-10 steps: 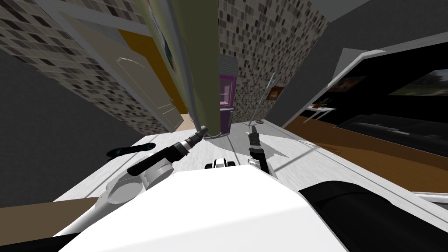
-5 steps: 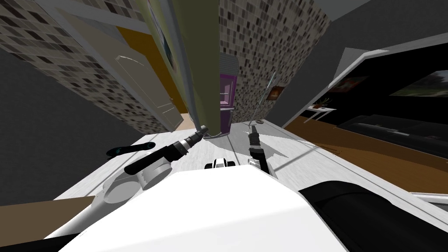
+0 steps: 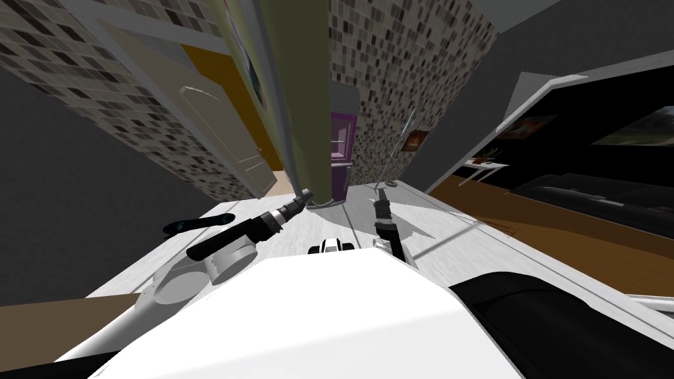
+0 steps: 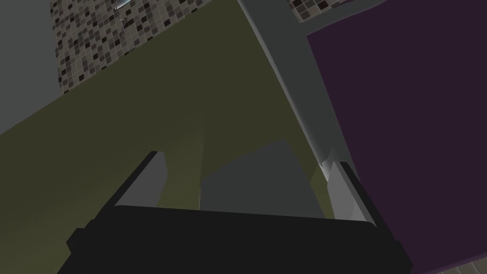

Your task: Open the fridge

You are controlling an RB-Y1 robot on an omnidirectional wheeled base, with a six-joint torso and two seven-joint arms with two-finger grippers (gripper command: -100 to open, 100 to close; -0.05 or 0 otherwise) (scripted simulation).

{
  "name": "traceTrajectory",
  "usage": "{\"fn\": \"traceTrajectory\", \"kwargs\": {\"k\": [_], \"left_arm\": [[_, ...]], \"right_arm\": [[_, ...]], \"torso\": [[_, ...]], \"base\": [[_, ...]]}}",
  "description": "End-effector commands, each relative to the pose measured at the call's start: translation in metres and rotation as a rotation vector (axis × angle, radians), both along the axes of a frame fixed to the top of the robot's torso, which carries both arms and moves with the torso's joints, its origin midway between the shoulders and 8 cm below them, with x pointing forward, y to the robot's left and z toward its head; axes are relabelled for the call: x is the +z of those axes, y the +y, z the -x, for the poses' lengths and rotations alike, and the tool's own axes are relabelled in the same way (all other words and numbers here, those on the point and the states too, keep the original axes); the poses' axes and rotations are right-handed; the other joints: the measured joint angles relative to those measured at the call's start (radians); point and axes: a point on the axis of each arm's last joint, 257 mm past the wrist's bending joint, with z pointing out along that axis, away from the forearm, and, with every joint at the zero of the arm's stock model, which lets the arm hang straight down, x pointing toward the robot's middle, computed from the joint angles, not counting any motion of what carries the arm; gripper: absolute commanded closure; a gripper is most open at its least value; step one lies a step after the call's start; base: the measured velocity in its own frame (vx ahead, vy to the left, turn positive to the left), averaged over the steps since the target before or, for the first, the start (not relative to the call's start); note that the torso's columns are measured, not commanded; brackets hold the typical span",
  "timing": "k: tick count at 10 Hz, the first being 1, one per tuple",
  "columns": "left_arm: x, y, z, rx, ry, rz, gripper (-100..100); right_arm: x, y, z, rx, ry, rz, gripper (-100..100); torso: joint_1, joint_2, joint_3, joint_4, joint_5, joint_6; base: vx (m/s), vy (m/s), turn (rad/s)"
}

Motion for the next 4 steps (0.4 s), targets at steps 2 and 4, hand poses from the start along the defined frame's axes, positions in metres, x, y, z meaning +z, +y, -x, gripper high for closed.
{"fn": "traceTrajectory", "kwargs": {"k": [2,4], "left_arm": [[-0.0028,0.0010,-0.0005,0.003,0.008,-0.001,0],[-0.0046,0.0019,-0.0009,0.005,0.012,-0.002,0]], "right_arm": [[0.0000,0.0000,0.0000,0.000,0.000,0.000,0],[0.0000,0.0000,0.0000,0.000,0.000,0.000,0]], "torso": [[0.000,-0.003,0.000,-0.004,0.002,0.002],[0.001,-0.004,0.000,-0.005,0.003,0.003]], "base": [[0.006,0.003,-0.002],[0.000,0.000,0.000]]}}
